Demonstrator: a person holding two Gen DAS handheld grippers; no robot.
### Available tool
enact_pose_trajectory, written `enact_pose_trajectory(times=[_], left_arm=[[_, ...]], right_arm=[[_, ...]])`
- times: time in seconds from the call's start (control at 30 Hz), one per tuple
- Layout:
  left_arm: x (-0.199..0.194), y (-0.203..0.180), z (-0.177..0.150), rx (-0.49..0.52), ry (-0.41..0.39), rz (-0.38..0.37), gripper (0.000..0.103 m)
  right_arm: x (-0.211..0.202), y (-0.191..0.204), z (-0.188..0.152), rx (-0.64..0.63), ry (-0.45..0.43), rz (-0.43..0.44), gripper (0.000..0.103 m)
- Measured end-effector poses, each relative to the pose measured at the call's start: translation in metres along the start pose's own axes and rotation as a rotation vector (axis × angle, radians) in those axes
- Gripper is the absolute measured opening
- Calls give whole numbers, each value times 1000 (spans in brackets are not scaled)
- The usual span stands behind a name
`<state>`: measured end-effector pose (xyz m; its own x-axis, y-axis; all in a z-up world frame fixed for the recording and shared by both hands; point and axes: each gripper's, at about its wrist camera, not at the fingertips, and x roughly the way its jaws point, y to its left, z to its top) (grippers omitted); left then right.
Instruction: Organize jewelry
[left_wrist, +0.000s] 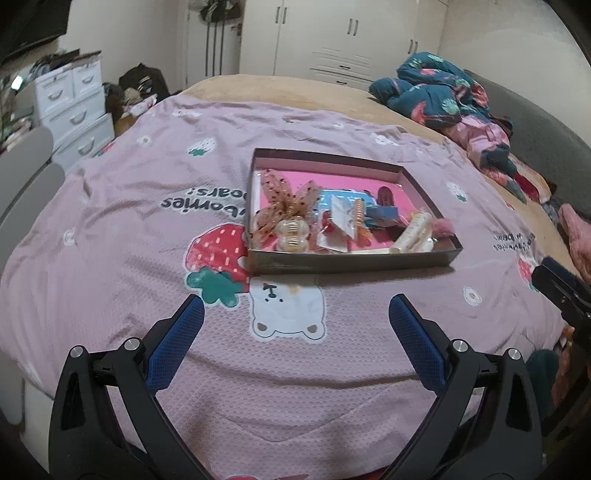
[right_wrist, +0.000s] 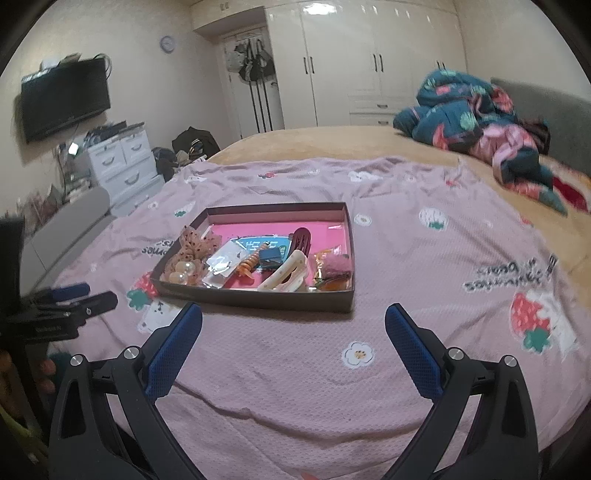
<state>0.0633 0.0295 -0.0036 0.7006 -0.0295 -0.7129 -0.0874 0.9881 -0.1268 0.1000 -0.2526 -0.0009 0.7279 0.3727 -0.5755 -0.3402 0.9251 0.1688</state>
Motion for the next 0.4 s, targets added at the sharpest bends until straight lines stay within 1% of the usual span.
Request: enact_pose_trajectory(times=[0.07, 0.13, 0.23, 0.27, 0.33, 0.37, 0.4], left_arm=[[2, 9, 2, -30, 2, 4, 94], [6, 19, 5, -59, 5, 30, 94], [19, 52, 13, -125, -8, 135, 94], [26, 65, 16, -148, -1, 169, 94], [43, 99, 24, -215, 19, 209, 94], [54, 118, 30, -237, 21, 250, 94], [62, 131, 34, -245, 24, 294, 94]], right_arm=[[3, -6, 1, 18, 2, -14, 99], [8, -19, 4, 46, 4, -40, 99], [22, -54, 7, 124, 10, -111, 99], [29, -69, 9, 150, 21, -154, 99], [48, -115, 13, 240, 45, -263, 99], [58, -136, 16, 272, 59, -306, 99], [68, -162, 20, 315, 71, -373, 99]])
